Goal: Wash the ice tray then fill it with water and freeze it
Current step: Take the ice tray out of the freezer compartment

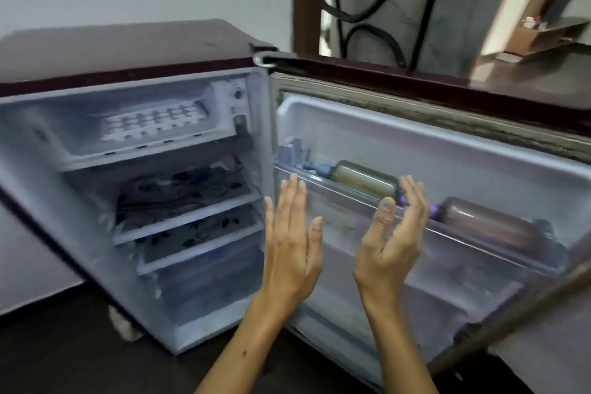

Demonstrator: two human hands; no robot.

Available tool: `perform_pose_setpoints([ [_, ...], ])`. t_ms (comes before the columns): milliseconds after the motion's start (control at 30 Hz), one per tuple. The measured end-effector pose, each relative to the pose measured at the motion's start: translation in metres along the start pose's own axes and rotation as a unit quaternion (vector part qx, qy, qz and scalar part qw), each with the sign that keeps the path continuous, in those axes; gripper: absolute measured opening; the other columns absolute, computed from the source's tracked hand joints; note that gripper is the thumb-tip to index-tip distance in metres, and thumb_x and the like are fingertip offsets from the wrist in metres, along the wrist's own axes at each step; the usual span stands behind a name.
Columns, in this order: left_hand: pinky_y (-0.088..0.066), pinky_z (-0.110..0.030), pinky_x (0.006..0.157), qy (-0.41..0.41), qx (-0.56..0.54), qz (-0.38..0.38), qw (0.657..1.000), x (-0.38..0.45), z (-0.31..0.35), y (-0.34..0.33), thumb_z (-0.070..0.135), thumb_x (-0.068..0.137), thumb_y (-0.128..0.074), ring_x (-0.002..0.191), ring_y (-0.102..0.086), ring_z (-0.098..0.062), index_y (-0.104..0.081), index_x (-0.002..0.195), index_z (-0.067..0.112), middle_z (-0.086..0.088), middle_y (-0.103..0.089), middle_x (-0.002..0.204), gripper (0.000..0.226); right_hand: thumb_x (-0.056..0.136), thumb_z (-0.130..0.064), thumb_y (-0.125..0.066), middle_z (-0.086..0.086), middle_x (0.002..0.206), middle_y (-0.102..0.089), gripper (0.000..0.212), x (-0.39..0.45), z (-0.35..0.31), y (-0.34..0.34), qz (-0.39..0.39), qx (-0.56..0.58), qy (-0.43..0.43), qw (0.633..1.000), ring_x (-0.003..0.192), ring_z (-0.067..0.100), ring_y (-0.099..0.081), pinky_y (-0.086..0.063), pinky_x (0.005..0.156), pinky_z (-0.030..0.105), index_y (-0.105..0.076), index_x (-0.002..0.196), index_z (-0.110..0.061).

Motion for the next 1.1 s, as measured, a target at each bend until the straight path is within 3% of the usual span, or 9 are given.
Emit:
perform_pose_setpoints([
  [67, -0.002, -0.036, 0.120, 0.094, -0.021, 0.038, 0.995, 0.005, -0.032, 0.029, 0.039, 0.099, -0.022, 0.145, -0.005, -0.005, -0.015, 0.148, 0.020, 0.004, -0.013, 0.158, 0.053, 0.099, -0.039, -0.035, 0.006, 0.135, -0.054, 0.050, 0.003, -0.016, -0.030, -0.056, 0.068, -0.029, 0.996, 0.130, 0.017, -0.046, -0.034, 0.108, 0.018, -0.052, 0.132, -0.005],
  [133, -0.011, -0.038, 0.120, 0.188, -0.044, 0.076, 0.978, 0.009, -0.066, 0.060, 0.046, 0.098, -0.025, 0.145, -0.008, -0.005, -0.012, 0.148, 0.027, 0.010, -0.014, 0.156, 0.055, 0.097, -0.044, -0.035, 0.003, 0.131, -0.056, 0.053, 0.003, -0.035, -0.070, -0.135, 0.105, -0.057, 0.984, 0.121, 0.014, -0.051, -0.037, 0.098, 0.014, -0.053, 0.131, -0.008],
  [233, -0.023, -0.026, 0.113, 0.269, -0.088, 0.132, 0.950, 0.014, -0.104, 0.096, 0.047, 0.098, -0.028, 0.143, -0.022, -0.013, -0.016, 0.150, 0.021, 0.003, -0.022, 0.156, 0.059, 0.100, -0.039, -0.040, 0.003, 0.130, -0.057, 0.044, -0.001, -0.050, -0.124, -0.224, 0.128, -0.072, 0.963, 0.117, 0.012, -0.052, -0.035, 0.091, 0.005, -0.053, 0.131, -0.010],
  [367, -0.025, -0.016, 0.101, 0.332, -0.084, 0.200, 0.918, 0.023, -0.152, 0.138, 0.034, 0.101, -0.029, 0.138, -0.032, -0.014, -0.020, 0.149, 0.013, -0.003, -0.031, 0.152, 0.053, 0.102, -0.039, -0.039, 0.003, 0.124, -0.061, 0.039, -0.013, -0.065, -0.196, -0.333, 0.141, -0.118, 0.925, 0.113, 0.015, -0.055, -0.041, 0.096, 0.025, -0.055, 0.127, -0.014],
  [567, -0.024, -0.022, 0.101, 0.417, -0.086, 0.232, 0.874, 0.046, -0.221, 0.173, 0.036, 0.102, -0.030, 0.135, -0.034, -0.019, -0.028, 0.145, 0.011, -0.006, -0.036, 0.149, 0.050, 0.099, -0.051, -0.038, 0.006, 0.130, -0.057, 0.050, -0.037, -0.055, -0.305, -0.486, 0.080, -0.142, 0.859, 0.119, 0.022, -0.053, -0.041, 0.099, 0.033, -0.052, 0.129, -0.012],
  [667, -0.031, -0.030, 0.097, 0.428, -0.082, 0.224, 0.872, 0.069, -0.254, 0.184, 0.034, 0.102, -0.030, 0.117, -0.049, -0.016, -0.046, 0.129, 0.020, 0.000, -0.052, 0.128, 0.034, 0.099, -0.048, -0.041, 0.011, 0.140, -0.051, 0.056, -0.040, -0.049, -0.352, -0.510, 0.049, -0.125, 0.850, 0.127, 0.026, -0.049, -0.039, 0.099, 0.033, -0.046, 0.138, -0.008],
  [900, -0.036, -0.031, 0.094, 0.434, -0.028, 0.192, 0.880, 0.123, -0.331, 0.202, 0.034, 0.102, -0.030, 0.122, -0.047, -0.030, -0.035, 0.142, 0.005, -0.016, -0.048, 0.137, 0.049, 0.101, -0.045, -0.038, 0.021, 0.135, -0.053, 0.057, -0.023, -0.039, -0.447, -0.474, 0.017, -0.109, 0.874, 0.122, 0.036, -0.052, -0.040, 0.088, 0.033, -0.046, 0.135, 0.000],
  [1000, -0.033, -0.034, 0.105, 0.431, -0.008, 0.182, 0.884, 0.140, -0.356, 0.208, 0.032, 0.102, -0.032, 0.133, -0.038, -0.032, -0.030, 0.145, 0.003, -0.018, -0.038, 0.146, 0.051, 0.100, -0.049, -0.037, 0.017, 0.137, -0.052, 0.056, -0.016, -0.031, -0.477, -0.455, 0.010, -0.144, 0.879, 0.125, 0.035, -0.051, -0.044, 0.100, 0.037, -0.049, 0.131, -0.004],
  [1100, -0.040, -0.033, 0.095, 0.438, 0.016, 0.170, 0.883, 0.154, -0.380, 0.213, 0.026, 0.101, -0.032, 0.123, -0.047, -0.035, -0.033, 0.141, -0.001, -0.021, -0.046, 0.138, 0.048, 0.099, -0.050, -0.041, 0.018, 0.131, -0.058, 0.055, -0.008, -0.024, -0.506, -0.430, 0.008, -0.155, 0.889, 0.121, 0.033, -0.056, -0.045, 0.102, 0.039, -0.058, 0.123, -0.003],
])
Point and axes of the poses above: each hand's wrist, its own x-axis towards the middle knuckle, its own y-axis out of the back of the hand, z = x × y, the point moved 5 cm from there along x, towards the middle knuckle
